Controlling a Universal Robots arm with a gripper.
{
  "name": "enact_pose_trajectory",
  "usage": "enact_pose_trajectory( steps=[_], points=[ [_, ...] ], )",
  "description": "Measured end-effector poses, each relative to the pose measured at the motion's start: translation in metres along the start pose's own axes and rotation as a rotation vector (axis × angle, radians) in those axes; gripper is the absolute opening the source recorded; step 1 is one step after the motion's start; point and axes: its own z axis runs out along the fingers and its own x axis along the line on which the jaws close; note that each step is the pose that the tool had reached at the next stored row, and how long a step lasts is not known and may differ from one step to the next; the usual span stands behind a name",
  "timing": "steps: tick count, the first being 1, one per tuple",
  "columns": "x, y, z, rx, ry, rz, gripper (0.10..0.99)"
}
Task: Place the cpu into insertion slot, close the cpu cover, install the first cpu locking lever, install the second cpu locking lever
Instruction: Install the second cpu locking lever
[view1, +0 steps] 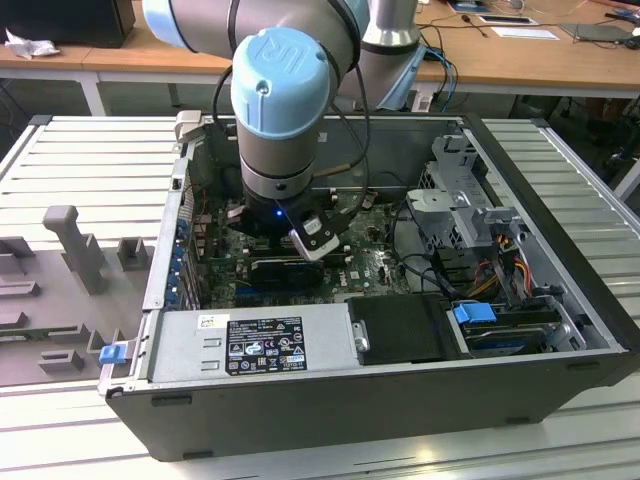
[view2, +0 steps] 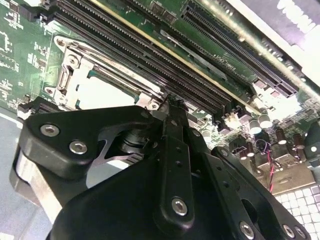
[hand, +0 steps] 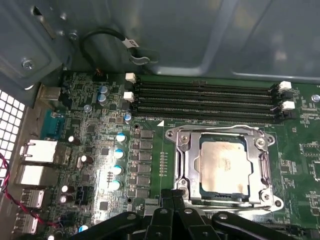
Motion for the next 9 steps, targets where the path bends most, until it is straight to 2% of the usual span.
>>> enact_pose_trajectory(
  steps=[3, 5, 9],
  points=[
    [0.0001, -0.0012, 0.0035, -0.014, -0.0007, -0.001, 0.106],
    [0.0004, -0.0013, 0.0036, -0.016, -0.0007, -0.001, 0.106],
    [0.0004, 0.0028, -0.0083, -0.016, -0.0008, -0.001, 0.106]
  ],
)
